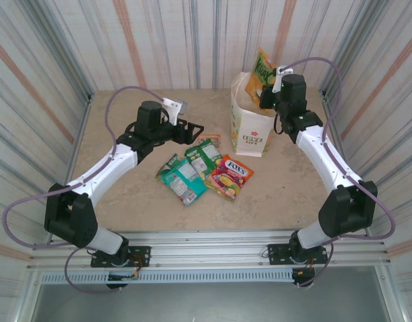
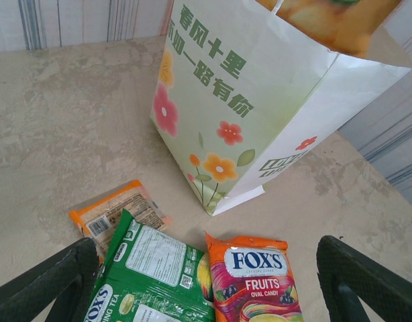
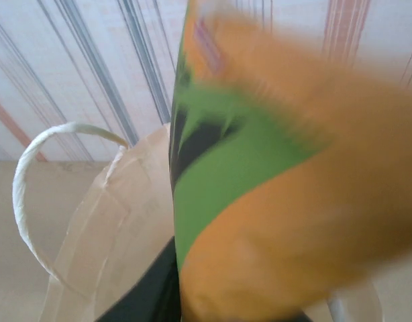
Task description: Place the snacks into the paper bag
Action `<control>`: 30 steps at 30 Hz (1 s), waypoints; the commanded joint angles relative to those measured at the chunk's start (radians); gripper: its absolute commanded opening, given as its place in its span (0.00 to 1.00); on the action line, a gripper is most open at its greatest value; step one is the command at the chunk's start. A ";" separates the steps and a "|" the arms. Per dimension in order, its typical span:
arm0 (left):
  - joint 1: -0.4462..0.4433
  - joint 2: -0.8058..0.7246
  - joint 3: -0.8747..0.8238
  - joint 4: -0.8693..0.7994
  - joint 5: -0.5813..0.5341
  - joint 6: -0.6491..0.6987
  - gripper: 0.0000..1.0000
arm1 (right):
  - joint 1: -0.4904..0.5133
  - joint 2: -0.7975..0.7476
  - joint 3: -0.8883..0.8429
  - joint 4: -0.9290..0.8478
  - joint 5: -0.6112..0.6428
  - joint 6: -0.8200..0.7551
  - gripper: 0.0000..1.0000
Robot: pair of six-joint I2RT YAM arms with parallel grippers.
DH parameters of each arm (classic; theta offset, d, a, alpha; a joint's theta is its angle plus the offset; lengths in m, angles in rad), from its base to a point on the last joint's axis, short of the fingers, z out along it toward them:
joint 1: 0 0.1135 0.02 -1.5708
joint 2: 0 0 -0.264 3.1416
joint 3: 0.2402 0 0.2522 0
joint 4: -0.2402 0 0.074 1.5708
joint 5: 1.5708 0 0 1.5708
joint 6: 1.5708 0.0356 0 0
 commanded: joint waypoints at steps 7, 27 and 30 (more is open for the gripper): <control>0.002 -0.013 0.000 -0.043 -0.011 -0.007 0.86 | 0.010 -0.059 -0.049 -0.030 0.005 0.023 0.49; -0.013 -0.082 -0.134 0.059 0.084 -0.052 0.84 | 0.024 -0.402 -0.183 -0.144 -0.150 -0.004 0.58; -0.033 -0.071 -0.149 0.080 0.083 -0.073 0.84 | 0.023 -0.452 -0.234 -0.182 -0.174 0.032 0.58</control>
